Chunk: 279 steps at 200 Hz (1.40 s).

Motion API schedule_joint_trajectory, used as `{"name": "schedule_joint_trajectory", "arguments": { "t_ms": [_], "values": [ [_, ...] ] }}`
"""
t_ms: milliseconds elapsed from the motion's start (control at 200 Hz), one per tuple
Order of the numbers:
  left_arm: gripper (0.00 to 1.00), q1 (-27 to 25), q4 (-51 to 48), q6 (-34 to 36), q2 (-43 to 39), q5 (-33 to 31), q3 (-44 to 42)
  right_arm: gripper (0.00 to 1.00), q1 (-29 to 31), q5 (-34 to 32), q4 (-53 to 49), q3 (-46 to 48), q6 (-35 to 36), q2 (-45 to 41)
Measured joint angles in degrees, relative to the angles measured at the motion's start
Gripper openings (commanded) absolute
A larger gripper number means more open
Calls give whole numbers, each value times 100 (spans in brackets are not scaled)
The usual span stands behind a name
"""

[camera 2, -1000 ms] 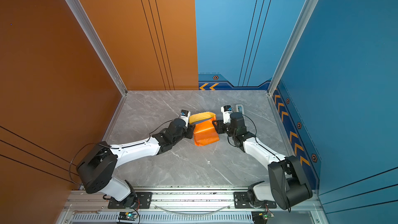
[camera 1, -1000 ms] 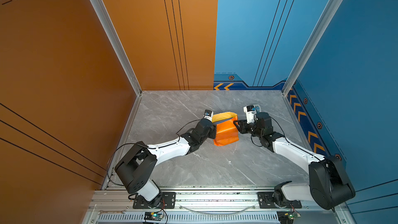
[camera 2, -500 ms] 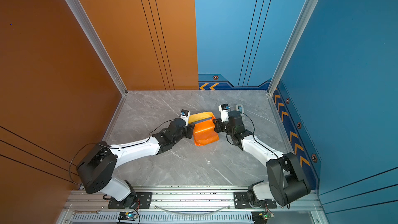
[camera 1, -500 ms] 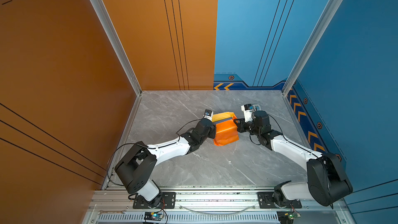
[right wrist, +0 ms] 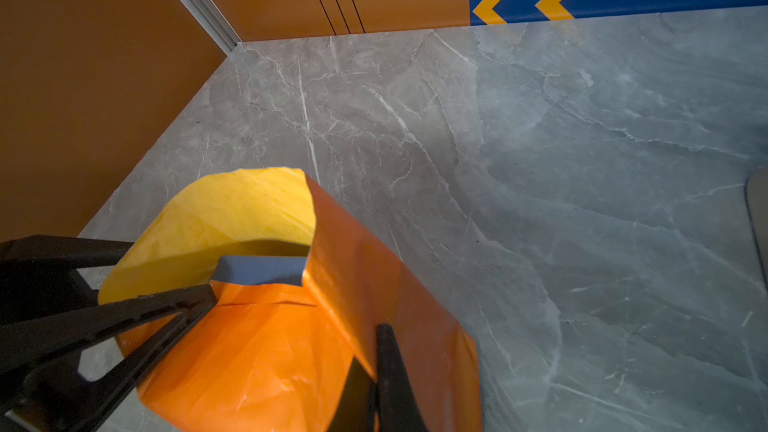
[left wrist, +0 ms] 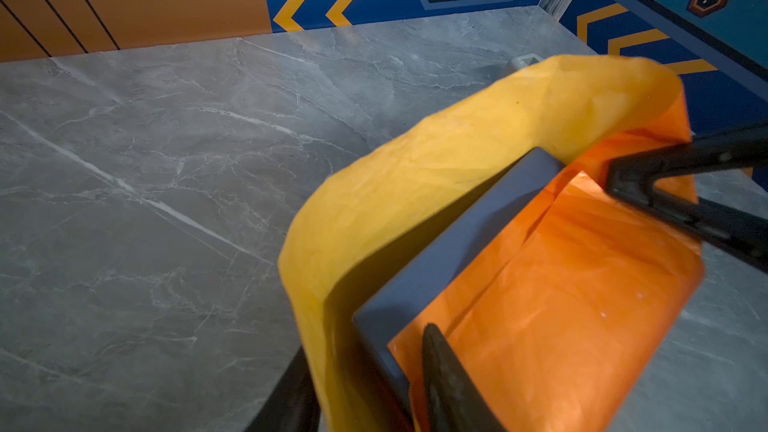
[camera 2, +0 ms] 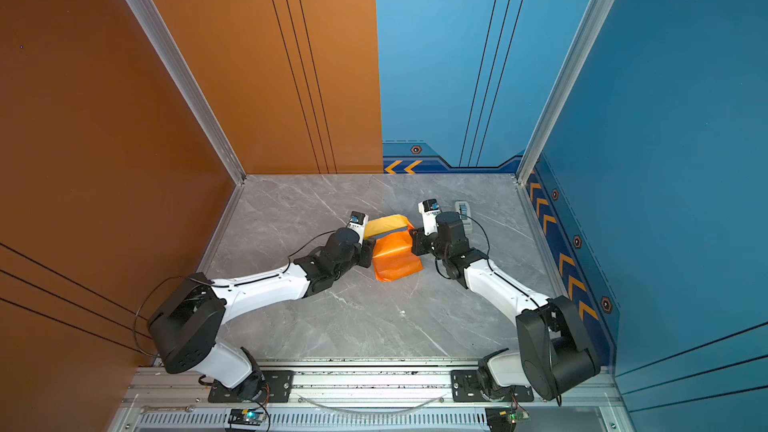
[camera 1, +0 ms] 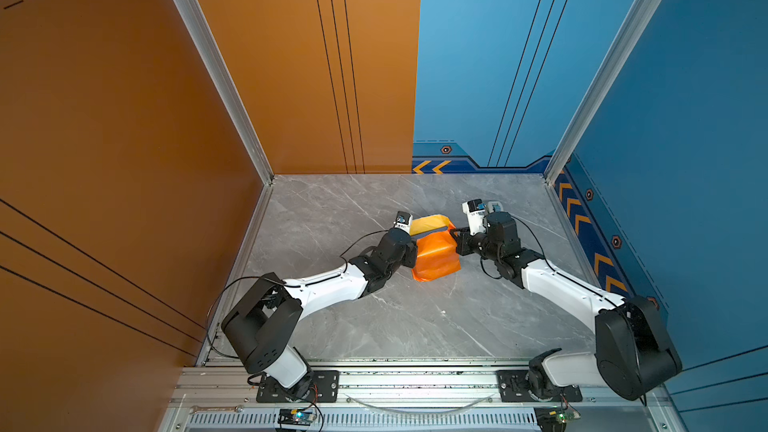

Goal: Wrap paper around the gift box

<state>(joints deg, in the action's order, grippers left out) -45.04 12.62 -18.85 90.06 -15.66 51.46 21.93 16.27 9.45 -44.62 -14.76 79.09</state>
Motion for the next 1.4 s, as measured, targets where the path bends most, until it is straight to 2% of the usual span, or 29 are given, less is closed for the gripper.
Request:
{"name": "schedule_joint_trajectory", "arguments": {
  "t_ms": [80, 115, 280, 441, 571, 686, 841, 1187, 1397],
  "values": [
    [40, -4, -2, 4, 0, -2, 0, 29, 4, 2, -13, 0, 0, -13],
    [40, -4, 0, 20, 0, -2, 2, 34, -15, 59, -26, -2, -2, -28],
    [40, -9, -28, 70, 11, -2, 37, 36, -459, 866, 160, 20, -310, -203],
    [40, -22, -48, 107, 17, -4, 55, 28, -929, 1408, 627, 33, -772, -269],
    [40, -42, -50, 107, 17, -42, 55, 24, -898, 1342, 603, -2, -946, -168],
    [40, -46, -55, 107, 17, -48, 55, 33, -669, 1056, 319, -120, -852, 13],
    [40, -48, -61, 109, 17, -66, 55, 34, -363, 894, 133, -133, -710, 136],
    [40, -79, -63, 149, 17, -81, 55, 37, -319, 769, 11, -136, -608, 514],
    [40, -101, -72, 197, 17, -83, 63, 50, -422, 1075, -7, -140, -664, 566]
  ]
}}
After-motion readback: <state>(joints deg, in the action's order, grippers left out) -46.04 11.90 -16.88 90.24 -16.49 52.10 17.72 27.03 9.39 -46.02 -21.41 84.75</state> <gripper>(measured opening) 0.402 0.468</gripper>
